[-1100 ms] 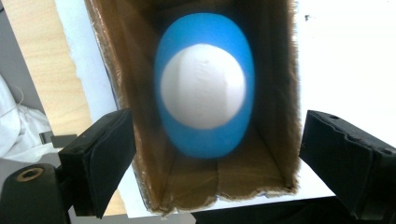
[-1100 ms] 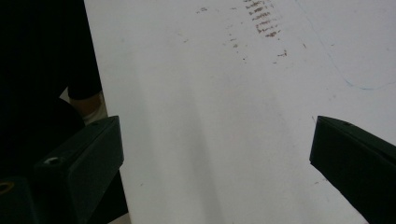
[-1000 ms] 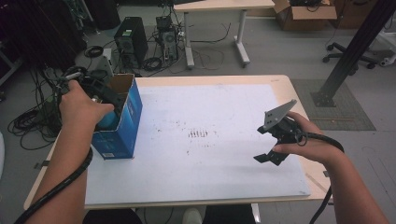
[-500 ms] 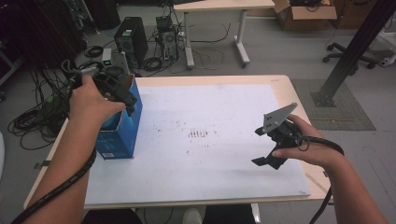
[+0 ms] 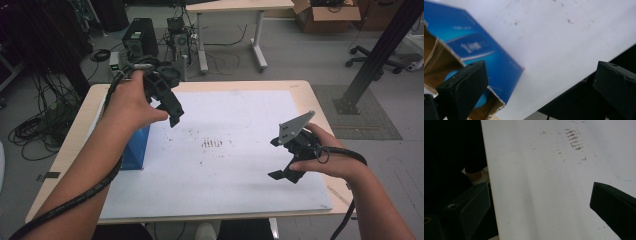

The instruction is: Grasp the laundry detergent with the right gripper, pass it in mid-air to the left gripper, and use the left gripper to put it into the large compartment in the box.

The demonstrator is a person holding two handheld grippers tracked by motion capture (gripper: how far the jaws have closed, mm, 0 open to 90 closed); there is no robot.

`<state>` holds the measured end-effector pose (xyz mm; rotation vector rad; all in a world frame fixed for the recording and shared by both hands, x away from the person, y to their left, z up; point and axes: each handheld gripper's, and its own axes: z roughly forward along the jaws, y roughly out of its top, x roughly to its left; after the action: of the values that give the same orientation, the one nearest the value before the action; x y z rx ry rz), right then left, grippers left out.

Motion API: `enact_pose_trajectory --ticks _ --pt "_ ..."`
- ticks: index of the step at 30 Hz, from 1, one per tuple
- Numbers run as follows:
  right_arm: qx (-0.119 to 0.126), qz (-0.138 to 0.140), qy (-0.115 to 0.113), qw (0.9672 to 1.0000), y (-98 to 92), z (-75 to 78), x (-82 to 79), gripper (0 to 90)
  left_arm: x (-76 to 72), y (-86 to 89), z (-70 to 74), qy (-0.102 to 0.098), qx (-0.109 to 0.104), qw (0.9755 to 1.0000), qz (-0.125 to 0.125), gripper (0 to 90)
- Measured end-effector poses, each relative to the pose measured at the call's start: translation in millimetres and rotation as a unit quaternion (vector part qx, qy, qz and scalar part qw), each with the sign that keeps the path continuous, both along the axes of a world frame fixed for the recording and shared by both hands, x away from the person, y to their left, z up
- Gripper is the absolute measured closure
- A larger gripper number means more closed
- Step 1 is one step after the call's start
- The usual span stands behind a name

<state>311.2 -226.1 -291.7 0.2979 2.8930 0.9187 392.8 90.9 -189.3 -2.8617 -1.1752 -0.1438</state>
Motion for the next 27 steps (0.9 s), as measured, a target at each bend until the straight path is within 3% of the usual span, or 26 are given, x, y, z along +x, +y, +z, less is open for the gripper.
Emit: enact_pose_trajectory --ticks 4,5,8,11,16,20,25,27 --pt "-0.011 0.009 0.000 0.9999 0.9 3.0 0.4 2.8 -7.1 -17.2 -0.6 0.016 0.009 0.9981 -0.058 0.2" --pt "-0.013 0.011 -0.001 0.9998 1.1 3.5 1.3 2.7 -8.6 -20.6 -0.8 0.022 0.016 0.9964 -0.080 0.2" --pt "-0.027 0.021 -0.004 0.9994 2.1 6.3 4.2 2.9 -14.7 -28.9 -3.0 0.037 0.007 0.9912 -0.127 0.2" --pt "-0.041 0.027 -0.008 0.9988 5.1 10.0 8.8 2.7 -18.0 -32.8 -6.3 0.046 0.011 0.9873 -0.152 0.2" --pt "-0.078 0.031 0.005 0.9964 10.7 14.8 20.7 2.8 -22.2 -33.5 -12.0 0.067 -0.004 0.9783 -0.196 0.2" --pt "-0.110 0.038 0.019 0.9931 15.7 14.9 29.7 3.0 -25.6 -33.3 -19.6 0.080 -0.008 0.9687 -0.235 0.2" --pt "-0.136 0.040 0.033 0.9894 21.6 9.5 37.0 3.2 -35.8 -31.5 -33.6 0.096 -0.020 0.9467 -0.307 0.2" --pt "-0.148 0.039 0.036 0.9876 23.3 6.6 38.4 3.4 -38.7 -29.8 -40.6 0.109 -0.021 0.9428 -0.315 0.2"
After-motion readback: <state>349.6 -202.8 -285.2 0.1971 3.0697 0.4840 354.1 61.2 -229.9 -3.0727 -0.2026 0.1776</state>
